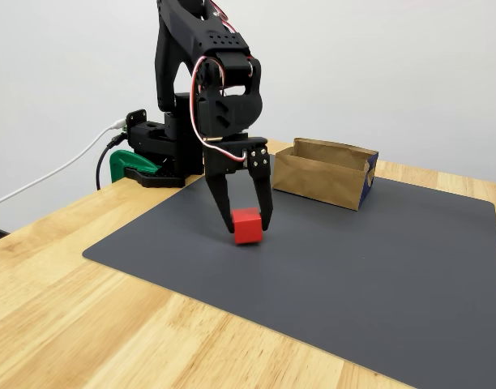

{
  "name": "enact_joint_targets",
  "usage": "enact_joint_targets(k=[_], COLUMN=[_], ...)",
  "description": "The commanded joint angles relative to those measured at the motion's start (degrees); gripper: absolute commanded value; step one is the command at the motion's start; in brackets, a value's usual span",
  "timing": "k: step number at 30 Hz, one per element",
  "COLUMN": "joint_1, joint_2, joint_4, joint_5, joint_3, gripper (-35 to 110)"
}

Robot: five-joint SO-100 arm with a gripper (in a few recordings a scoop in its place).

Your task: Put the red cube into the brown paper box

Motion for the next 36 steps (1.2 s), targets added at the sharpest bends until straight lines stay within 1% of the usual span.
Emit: enact_joint_targets(k=[1,5,8,13,16,26,31,36], joint_1=[-1.4,-4.9,-8.5,-15.1,-20.1,-40.9,-48.3,-53.8], joint_2=[13.9,26.3,33.2,40.6,43.3,47.9,48.1,45.8], joint_4=[-7.2,-8.6,-8.6,-7.6,-5.0,10.7,12.0,9.6], joint_5=[2.6,9.5,17.2,30.1,35.2,46.4,49.6,52.1], joint_3=[7.7,13.5,14.5,14.5,14.5,13.6,14.0,15.4], gripper=[0,0,0,0,0,0,0,0])
